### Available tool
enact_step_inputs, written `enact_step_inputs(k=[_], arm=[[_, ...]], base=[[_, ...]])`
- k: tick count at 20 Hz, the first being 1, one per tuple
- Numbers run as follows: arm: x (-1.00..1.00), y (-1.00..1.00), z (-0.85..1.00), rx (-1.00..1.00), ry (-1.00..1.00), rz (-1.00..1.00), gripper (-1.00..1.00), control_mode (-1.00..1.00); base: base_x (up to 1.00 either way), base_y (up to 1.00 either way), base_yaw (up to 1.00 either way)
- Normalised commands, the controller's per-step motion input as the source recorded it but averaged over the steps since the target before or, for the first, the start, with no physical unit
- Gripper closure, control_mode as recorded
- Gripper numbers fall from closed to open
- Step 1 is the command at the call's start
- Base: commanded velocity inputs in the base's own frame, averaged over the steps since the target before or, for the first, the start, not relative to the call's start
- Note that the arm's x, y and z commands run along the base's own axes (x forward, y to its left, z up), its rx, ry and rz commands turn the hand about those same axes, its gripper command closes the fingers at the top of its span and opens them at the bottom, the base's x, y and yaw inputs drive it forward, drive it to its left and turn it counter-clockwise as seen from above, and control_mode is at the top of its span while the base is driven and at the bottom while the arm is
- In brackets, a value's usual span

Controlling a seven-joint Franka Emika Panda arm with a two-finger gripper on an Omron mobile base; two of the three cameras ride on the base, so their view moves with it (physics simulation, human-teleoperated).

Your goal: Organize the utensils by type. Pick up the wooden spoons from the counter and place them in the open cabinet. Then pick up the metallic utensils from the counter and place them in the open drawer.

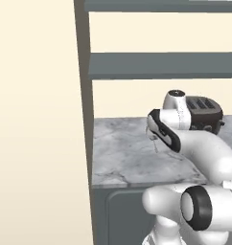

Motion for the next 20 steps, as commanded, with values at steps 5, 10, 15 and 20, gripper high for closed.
enact_step_inputs(k=[5, 10, 15, 20], arm=[[0.62, -0.01, -0.46, 0.00, 0.06, 0.00, -1.00, -1.00], [0.57, -0.11, -0.43, 0.00, 0.11, 0.00, -1.00, -1.00], [0.50, -0.23, -0.26, 0.00, 0.04, -0.01, -1.00, -1.00], [0.45, -0.10, -0.37, 0.04, 0.00, -0.05, -1.00, -1.00]], base=[[0.00, 0.00, 0.00], [0.00, 0.00, 0.00], [0.00, 0.00, 0.00], [0.00, 0.00, 0.00]])
